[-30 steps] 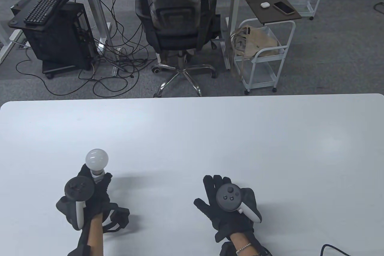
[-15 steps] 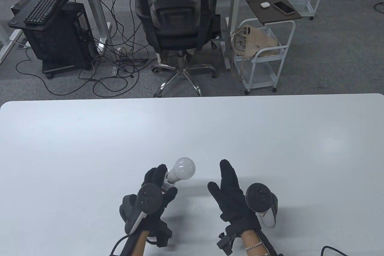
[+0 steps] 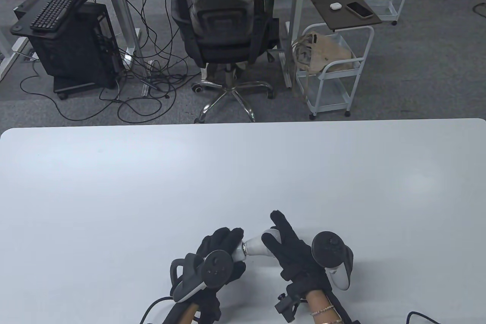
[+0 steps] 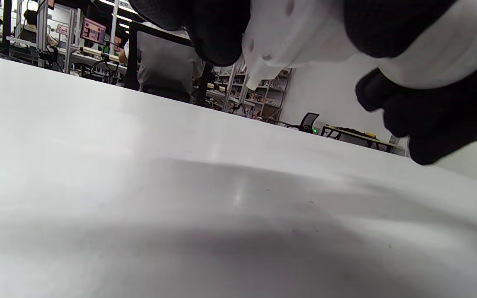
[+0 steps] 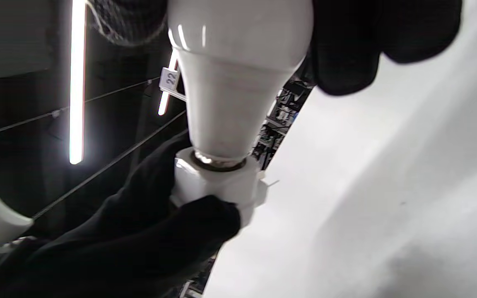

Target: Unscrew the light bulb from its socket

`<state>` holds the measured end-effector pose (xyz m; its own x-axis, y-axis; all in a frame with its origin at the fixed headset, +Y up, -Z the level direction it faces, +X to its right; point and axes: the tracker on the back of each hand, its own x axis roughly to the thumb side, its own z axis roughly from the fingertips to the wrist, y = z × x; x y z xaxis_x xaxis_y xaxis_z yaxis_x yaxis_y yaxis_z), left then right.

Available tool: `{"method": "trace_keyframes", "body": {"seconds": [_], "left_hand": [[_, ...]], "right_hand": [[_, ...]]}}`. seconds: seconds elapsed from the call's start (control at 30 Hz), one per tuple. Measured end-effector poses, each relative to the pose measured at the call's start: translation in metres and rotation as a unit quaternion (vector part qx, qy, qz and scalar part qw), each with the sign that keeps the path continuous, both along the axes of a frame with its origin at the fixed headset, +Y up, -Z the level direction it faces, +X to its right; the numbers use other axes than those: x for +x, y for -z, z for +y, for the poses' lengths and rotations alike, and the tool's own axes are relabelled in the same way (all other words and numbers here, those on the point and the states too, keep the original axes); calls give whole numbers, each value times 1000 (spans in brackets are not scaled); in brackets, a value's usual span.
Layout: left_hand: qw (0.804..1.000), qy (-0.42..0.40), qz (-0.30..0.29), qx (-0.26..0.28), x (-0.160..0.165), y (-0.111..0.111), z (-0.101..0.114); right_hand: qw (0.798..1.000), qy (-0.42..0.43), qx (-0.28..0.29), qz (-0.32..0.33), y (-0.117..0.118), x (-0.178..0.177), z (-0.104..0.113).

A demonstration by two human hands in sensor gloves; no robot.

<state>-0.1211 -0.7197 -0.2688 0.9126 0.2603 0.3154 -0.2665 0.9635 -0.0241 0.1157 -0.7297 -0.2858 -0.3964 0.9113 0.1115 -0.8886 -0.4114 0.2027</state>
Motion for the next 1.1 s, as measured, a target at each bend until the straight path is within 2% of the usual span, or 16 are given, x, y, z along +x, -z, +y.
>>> {"method": "trace_keyframes", "body": {"seconds": [0.1, 0.17, 0.27, 0.33, 0.4, 0.47, 0.57, 0.77, 0.87, 1.1], "left_hand": [[1000, 0, -4, 27, -3, -1, 0], [1000, 4, -19, 24, -2, -2, 2], [999, 5, -28, 32, -1, -3, 3], [999, 2, -32, 37, -2, -2, 4], [999, -22, -37, 20, -5, 0, 3], [999, -36, -33, 22, -8, 1, 3], [998, -31, -21, 41, -9, 1, 2], [995, -92, -19, 26, -15, 5, -5], [993, -112, -19, 19, -17, 6, -6], [994, -101, -19, 24, -18, 7, -5]], "right_hand": [[999, 2, -39, 15, 0, 2, -3], [998, 28, -49, 11, 0, 3, -5], [998, 20, -52, 11, 0, 3, -6], [999, 17, -40, 13, -1, 4, -5], [1000, 14, -23, 8, -3, 3, -2], [999, 21, -3, 27, -2, 2, -1], [994, 83, -53, 46, 3, 6, -9], [989, 106, -105, 23, 6, 13, -18], [991, 84, -101, 23, 6, 14, -15], [993, 84, -71, 42, 6, 12, -11]]}}
